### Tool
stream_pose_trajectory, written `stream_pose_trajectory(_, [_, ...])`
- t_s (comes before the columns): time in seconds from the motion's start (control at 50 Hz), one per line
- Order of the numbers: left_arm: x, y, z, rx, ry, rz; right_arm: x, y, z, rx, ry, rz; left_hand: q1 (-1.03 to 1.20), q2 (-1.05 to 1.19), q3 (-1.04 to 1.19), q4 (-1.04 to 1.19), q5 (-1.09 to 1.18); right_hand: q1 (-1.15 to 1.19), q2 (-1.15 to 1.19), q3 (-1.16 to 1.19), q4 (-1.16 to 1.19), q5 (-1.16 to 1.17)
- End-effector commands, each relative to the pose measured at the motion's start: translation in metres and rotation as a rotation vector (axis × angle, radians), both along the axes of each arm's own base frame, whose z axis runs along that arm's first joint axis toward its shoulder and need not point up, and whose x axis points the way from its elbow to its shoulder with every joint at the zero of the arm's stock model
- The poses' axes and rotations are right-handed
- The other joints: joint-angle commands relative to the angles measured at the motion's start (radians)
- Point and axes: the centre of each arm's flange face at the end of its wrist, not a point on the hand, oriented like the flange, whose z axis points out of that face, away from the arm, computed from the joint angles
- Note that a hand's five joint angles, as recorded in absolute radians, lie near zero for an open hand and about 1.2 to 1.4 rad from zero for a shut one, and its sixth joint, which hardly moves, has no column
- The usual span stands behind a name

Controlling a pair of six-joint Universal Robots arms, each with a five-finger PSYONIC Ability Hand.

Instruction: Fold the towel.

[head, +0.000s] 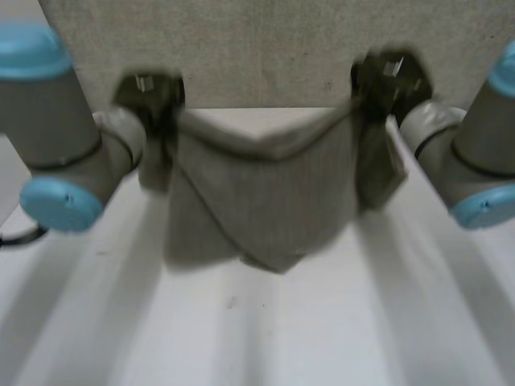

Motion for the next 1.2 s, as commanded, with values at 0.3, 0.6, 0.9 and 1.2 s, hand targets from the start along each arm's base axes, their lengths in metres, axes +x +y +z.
stream_pose_trajectory(0.3, [0.022, 0.02, -0.059, 0.212, -0.043, 0.031, -0.021, 0.069, -0.031, 0.296, 0.328, 0.086, 0.209, 0.184, 0.181, 0.179, 0.191, 0.022, 0.21, 0.208, 0.201, 0.224])
stream_pose_trajectory(0.6, [0.046, 0.077, -0.153, 0.426, -0.322, -0.002, -0.032, 0.097, -0.142, 0.609, 0.533, 0.151, -0.049, -0.074, -0.076, -0.079, -0.066, 0.022, 0.21, 0.208, 0.201, 0.224])
stream_pose_trajectory(0.9, [0.054, 0.093, -0.121, 0.348, -0.282, 0.015, -0.032, 0.095, -0.148, 0.569, 0.382, 0.115, -0.754, -0.779, -0.782, -0.784, -0.771, 0.022, 0.21, 0.208, 0.201, 0.224])
stream_pose_trajectory(1.2, [0.101, 0.107, -0.129, 0.332, -0.249, 0.163, -0.041, 0.082, -0.147, 0.585, 0.303, 0.066, -0.739, -0.764, -0.767, -0.769, -0.757, 0.022, 0.21, 0.208, 0.201, 0.224])
